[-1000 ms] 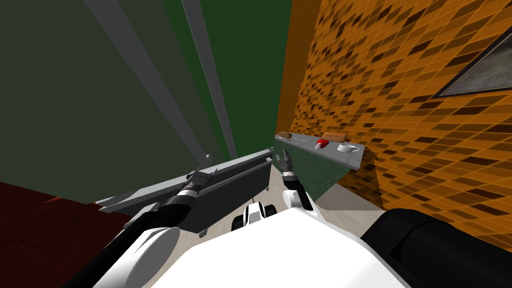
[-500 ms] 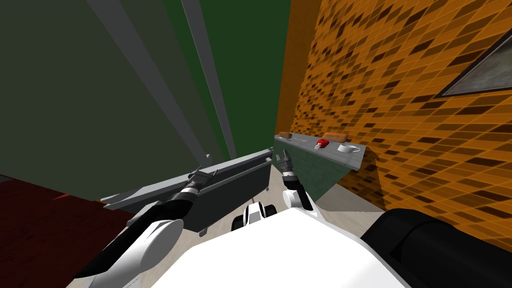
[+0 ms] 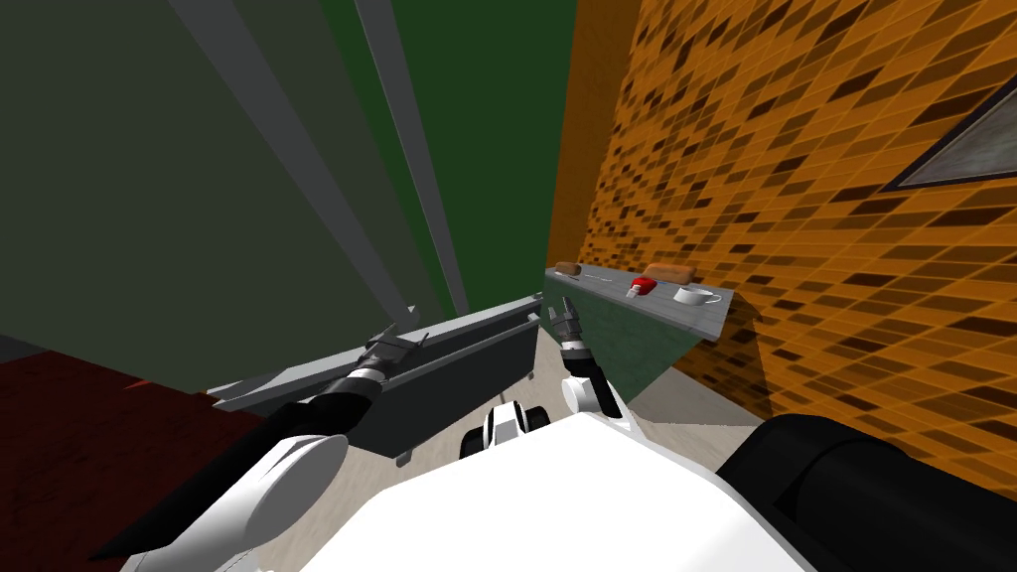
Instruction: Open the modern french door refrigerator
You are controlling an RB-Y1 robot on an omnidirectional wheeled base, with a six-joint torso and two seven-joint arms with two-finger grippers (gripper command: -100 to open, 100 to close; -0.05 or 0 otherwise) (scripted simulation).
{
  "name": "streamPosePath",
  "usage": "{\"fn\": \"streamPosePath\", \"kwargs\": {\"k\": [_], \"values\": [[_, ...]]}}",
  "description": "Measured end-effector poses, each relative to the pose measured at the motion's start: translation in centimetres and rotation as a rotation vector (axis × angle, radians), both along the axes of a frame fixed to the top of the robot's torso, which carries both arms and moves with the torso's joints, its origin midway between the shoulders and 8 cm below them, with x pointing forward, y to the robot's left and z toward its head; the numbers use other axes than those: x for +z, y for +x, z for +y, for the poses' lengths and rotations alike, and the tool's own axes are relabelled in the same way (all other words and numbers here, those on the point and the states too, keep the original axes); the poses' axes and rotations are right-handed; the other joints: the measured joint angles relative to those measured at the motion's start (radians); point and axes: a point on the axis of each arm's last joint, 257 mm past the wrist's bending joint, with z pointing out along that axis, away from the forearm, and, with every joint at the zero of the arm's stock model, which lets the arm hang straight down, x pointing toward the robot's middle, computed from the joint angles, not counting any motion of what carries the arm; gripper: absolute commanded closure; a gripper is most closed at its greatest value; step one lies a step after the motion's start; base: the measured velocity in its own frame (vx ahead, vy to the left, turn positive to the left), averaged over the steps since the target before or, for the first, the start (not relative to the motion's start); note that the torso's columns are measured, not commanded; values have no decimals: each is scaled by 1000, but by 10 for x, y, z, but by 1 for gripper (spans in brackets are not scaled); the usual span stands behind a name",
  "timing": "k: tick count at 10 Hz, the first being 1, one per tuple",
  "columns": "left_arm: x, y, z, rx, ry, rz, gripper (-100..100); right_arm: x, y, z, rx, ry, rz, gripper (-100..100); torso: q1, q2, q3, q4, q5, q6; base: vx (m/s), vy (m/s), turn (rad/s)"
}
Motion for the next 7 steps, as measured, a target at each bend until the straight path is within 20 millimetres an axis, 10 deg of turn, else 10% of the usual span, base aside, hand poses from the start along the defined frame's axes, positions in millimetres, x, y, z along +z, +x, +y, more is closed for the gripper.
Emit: {"fn": "streamPosePath", "kwargs": {"k": [7], "values": [[50, -15, -16, -35, 29, -98, -100, 0, 0, 0, 0, 0, 0, 0, -3, -3, -2, -1, -1, 0, 17, -10, 2]]}}
